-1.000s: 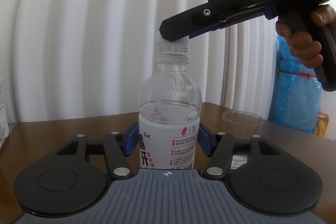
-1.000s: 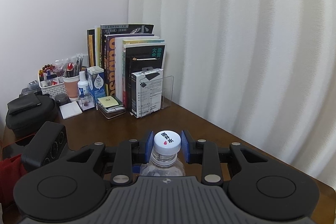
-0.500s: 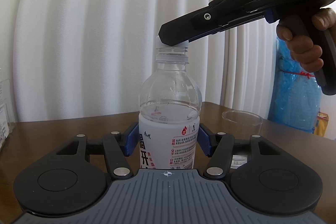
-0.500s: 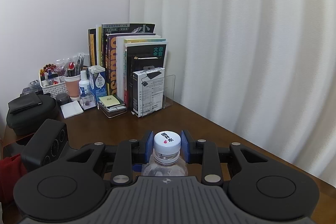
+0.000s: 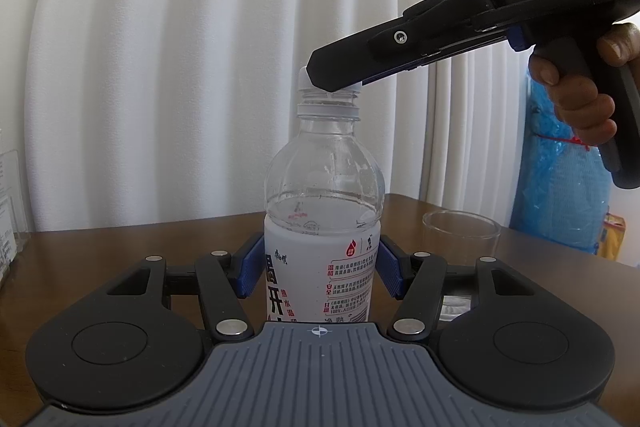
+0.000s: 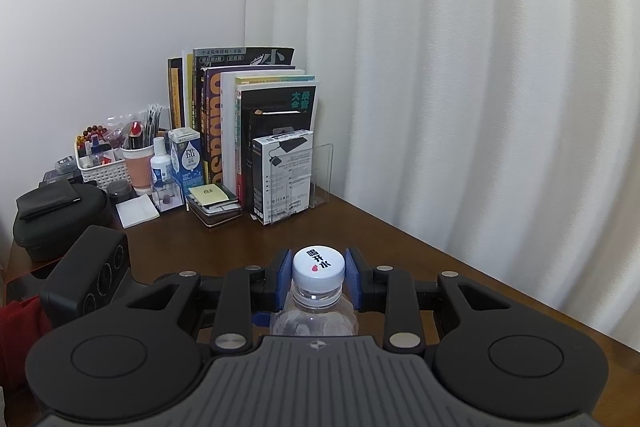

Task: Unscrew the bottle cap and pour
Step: 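Lower the white cap onto the bottle mouth with the right gripper, then twist the cap on the bottle neck with the right gripper while the left gripper holds the bottle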

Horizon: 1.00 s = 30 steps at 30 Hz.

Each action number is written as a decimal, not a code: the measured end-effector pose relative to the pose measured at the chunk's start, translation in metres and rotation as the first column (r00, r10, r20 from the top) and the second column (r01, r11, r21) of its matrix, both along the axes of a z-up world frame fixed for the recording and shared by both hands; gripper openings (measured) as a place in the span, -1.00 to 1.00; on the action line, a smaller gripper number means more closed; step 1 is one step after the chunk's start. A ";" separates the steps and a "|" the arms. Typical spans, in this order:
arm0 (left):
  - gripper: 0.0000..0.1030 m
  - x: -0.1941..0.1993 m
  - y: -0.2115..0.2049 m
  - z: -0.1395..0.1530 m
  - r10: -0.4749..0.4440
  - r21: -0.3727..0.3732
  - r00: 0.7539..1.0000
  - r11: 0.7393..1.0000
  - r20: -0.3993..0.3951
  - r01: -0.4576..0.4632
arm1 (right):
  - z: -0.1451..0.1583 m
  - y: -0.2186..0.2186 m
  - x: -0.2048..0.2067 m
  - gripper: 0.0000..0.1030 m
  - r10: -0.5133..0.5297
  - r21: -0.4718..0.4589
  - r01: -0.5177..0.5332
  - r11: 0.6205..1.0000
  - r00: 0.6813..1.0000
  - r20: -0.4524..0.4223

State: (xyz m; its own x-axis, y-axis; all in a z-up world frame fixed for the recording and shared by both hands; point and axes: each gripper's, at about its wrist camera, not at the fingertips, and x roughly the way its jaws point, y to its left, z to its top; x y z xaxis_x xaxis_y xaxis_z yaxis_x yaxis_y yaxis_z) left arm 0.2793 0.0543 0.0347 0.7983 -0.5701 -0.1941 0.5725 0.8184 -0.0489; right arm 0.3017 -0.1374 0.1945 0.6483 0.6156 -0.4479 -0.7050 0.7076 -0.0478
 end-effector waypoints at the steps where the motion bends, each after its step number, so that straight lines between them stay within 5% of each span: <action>1: 0.14 0.000 0.000 0.000 0.000 0.000 1.000 1.000 0.000 0.000 | 0.000 0.000 0.000 -0.38 0.000 -0.001 0.000 1.000 1.000 0.001; 30: 0.14 0.001 -0.002 -0.001 -0.001 0.002 1.000 1.000 -0.008 0.001 | -0.005 -0.002 -0.017 -0.32 -0.003 -0.036 0.004 0.999 0.999 0.036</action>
